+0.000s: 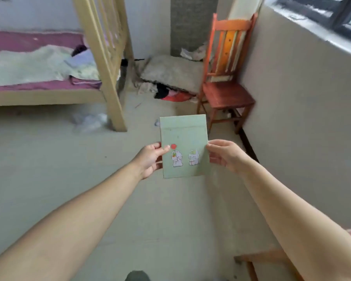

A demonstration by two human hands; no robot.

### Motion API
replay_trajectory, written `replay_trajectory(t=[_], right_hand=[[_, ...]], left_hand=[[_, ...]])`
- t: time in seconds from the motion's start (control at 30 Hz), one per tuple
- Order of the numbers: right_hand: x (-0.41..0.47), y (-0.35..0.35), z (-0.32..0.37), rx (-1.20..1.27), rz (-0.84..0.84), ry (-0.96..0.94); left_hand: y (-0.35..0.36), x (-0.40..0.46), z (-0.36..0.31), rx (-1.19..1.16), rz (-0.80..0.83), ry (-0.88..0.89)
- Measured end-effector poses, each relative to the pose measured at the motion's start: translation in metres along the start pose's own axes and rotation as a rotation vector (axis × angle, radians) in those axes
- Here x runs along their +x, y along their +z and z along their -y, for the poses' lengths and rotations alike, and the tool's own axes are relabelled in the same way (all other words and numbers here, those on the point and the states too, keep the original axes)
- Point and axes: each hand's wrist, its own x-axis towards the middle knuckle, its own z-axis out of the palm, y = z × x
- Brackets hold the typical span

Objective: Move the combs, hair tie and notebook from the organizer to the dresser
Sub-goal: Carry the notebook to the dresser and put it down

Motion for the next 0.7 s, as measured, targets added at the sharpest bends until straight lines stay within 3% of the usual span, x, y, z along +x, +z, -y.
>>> replay_trajectory(t=[0.3,0.7], right_hand=[[0.1,0.348,0.023,-0.177,0.426,0.073],[0.216,0.77,0.018,-0.47,0.972,0.118]], left_hand=[[-0.316,-0.109,-0.028,-0.129,-0.491,0.099],[-0.634,-0.202,-0.031,-0.439,-1.067,0.134]])
